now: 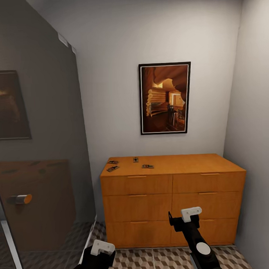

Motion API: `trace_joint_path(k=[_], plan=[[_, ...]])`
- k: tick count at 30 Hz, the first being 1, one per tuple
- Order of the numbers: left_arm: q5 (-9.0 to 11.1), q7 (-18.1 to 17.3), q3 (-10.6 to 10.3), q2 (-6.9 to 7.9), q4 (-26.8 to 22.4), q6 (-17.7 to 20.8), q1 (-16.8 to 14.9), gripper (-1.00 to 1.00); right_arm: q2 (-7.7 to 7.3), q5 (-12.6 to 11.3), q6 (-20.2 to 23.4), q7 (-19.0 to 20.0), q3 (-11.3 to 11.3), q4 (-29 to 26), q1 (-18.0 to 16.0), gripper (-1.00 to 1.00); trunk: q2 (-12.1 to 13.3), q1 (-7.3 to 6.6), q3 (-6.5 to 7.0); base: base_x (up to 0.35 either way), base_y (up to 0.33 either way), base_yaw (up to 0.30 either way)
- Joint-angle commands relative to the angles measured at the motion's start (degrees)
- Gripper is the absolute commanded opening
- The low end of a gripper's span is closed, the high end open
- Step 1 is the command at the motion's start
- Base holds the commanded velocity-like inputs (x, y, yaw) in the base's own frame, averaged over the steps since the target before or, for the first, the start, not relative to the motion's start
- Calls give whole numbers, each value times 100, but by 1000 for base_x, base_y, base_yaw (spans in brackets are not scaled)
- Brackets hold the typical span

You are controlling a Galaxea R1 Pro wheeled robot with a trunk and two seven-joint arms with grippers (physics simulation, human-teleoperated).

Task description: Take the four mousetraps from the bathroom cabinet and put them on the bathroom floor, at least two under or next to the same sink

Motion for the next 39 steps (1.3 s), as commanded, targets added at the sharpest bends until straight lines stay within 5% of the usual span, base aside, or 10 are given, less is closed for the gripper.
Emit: trace_joint_path(k=[1, 39], plan=[[6, -5, -6, 5, -7, 30, -4, 100, -1, 60, 45, -26, 9, -8, -4, 100, -5, 0, -8, 0, 0, 15], [6, -5, -6, 7, -13, 30, -4, 100, -2, 60, 55, -26, -1, -8, -4, 100, -5, 0, -303, 0, 0, 1]])
